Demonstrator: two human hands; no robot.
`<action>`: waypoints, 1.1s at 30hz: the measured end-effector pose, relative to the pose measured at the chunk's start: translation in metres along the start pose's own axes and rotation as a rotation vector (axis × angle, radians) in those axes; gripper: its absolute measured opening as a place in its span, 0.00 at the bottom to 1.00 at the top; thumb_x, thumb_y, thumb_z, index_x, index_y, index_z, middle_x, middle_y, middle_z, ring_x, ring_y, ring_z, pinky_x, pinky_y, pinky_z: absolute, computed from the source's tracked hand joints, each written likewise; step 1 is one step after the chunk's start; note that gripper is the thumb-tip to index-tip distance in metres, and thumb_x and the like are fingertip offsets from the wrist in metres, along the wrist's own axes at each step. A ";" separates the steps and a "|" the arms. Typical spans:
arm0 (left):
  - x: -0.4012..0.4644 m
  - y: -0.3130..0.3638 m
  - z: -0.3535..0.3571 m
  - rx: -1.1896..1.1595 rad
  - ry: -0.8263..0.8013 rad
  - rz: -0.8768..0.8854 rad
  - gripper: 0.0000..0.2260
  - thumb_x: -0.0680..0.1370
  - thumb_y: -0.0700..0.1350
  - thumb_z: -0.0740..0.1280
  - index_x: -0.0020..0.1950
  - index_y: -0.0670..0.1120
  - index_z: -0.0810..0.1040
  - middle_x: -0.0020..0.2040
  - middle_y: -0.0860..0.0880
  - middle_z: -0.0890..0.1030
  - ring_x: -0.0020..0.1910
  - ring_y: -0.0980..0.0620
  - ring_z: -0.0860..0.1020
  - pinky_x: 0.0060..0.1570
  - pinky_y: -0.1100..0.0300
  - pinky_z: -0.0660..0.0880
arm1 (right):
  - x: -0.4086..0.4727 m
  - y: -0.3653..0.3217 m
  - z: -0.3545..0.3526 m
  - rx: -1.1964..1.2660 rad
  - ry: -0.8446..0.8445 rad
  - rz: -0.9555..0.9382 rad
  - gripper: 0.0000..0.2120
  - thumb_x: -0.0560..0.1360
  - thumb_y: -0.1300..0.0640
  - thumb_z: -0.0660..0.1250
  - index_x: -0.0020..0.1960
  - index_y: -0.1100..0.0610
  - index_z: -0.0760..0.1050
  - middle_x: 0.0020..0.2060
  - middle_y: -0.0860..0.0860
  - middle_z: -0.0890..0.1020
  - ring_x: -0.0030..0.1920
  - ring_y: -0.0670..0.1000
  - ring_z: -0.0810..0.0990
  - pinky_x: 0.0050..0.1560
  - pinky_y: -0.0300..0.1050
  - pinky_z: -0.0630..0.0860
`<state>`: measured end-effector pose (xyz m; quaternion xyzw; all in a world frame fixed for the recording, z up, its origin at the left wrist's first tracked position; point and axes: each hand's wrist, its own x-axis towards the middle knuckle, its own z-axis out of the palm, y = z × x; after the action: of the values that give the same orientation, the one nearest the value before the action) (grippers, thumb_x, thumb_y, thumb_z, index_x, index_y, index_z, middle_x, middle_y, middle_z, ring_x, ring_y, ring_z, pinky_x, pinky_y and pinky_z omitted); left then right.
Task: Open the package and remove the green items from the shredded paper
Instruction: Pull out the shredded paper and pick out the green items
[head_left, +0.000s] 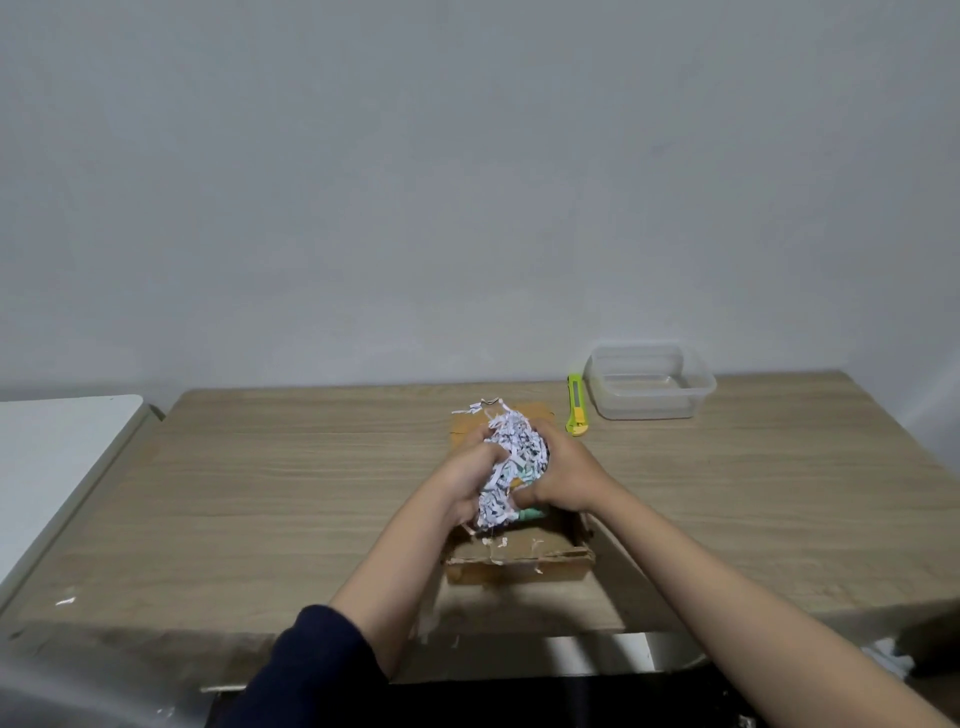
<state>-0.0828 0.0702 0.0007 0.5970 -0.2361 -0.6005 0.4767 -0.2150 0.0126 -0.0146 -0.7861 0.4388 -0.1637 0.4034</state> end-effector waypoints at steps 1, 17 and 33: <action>0.000 0.007 0.002 -0.002 -0.018 0.006 0.17 0.77 0.32 0.54 0.61 0.48 0.69 0.46 0.42 0.78 0.39 0.47 0.78 0.31 0.55 0.78 | 0.002 -0.005 -0.007 0.000 0.011 -0.017 0.45 0.44 0.47 0.77 0.61 0.48 0.70 0.55 0.49 0.79 0.54 0.53 0.79 0.58 0.52 0.76; 0.019 0.033 0.151 0.171 -0.161 0.081 0.14 0.66 0.35 0.57 0.49 0.46 0.73 0.43 0.38 0.74 0.39 0.45 0.72 0.39 0.50 0.72 | -0.044 0.050 -0.139 0.088 0.147 0.052 0.39 0.49 0.63 0.82 0.58 0.53 0.73 0.47 0.49 0.83 0.46 0.49 0.81 0.47 0.44 0.79; 0.071 -0.050 0.292 0.090 -0.042 -0.080 0.17 0.73 0.31 0.53 0.58 0.44 0.72 0.39 0.41 0.79 0.31 0.46 0.79 0.27 0.58 0.76 | -0.060 0.210 -0.197 0.100 0.048 0.176 0.36 0.48 0.63 0.81 0.52 0.48 0.73 0.47 0.49 0.83 0.46 0.49 0.81 0.53 0.48 0.78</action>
<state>-0.3604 -0.0517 -0.0253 0.6138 -0.2487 -0.6204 0.4200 -0.4861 -0.0952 -0.0498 -0.7193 0.5069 -0.1680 0.4443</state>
